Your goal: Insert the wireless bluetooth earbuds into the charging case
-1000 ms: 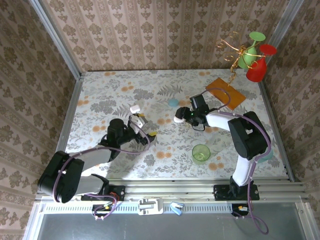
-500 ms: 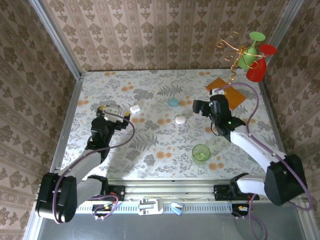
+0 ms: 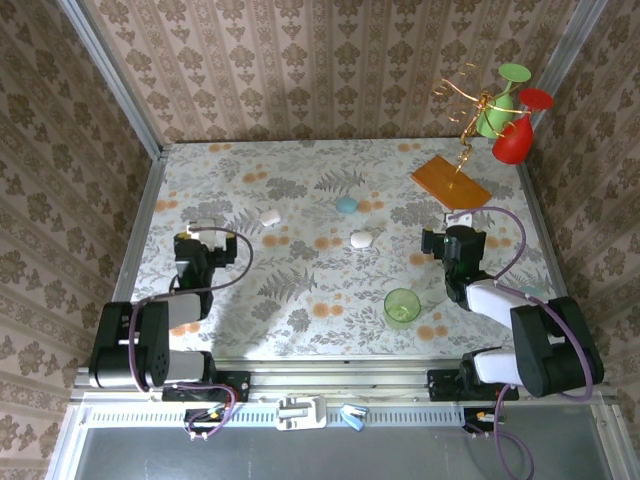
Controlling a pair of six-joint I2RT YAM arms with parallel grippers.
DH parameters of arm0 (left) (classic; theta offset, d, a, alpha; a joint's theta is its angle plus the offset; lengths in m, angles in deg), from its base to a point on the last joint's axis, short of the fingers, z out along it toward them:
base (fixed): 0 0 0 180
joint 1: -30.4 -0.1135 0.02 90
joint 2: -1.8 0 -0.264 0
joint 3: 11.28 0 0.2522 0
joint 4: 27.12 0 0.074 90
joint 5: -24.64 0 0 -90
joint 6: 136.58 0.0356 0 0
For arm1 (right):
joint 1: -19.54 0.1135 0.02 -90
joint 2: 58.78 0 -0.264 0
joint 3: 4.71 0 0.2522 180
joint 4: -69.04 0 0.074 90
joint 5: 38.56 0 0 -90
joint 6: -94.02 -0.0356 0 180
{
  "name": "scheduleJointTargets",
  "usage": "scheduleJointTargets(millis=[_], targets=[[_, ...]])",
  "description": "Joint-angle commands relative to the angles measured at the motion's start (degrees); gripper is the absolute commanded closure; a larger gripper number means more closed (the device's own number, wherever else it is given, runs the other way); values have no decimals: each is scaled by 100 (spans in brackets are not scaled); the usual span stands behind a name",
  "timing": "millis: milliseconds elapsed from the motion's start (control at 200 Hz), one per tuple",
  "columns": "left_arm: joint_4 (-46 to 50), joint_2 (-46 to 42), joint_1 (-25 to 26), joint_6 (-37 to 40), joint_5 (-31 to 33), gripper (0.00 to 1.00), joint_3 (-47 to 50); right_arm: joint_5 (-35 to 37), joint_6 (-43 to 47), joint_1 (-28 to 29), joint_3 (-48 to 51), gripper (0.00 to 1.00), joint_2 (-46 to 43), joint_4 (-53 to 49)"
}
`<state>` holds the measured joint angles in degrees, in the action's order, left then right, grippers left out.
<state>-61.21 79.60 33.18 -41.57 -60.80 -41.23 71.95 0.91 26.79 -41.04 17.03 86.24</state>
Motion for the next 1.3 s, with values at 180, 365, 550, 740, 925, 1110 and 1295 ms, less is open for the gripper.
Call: scheduleJointTargets(millis=[180,365,550,740,925,1110,1295], targets=[[-875,1073,-407,-459,-497,0,-352,-1280,144,-465,-185,0,1005,1486],[-641,1114,-351,-363,-366,0,-517,-1675,99,-633,-101,0,1206,1796],[-699,1120,-320,-347,-341,0,-499,-1670,99,-636,-99,0,1208,1784],[-665,1123,-316,-327,-366,0,-516,-1639,101,-637,-64,0,1208,1860],[-408,1130,-278,-115,-728,0,-649,-1644,100,-637,-60,0,1210,1861],[-382,1127,-263,-106,-698,0,-661,-1640,100,-636,-61,0,1215,1861],[-390,1124,-267,-116,-694,0,-653,-1641,101,-637,-52,0,1212,1882]])
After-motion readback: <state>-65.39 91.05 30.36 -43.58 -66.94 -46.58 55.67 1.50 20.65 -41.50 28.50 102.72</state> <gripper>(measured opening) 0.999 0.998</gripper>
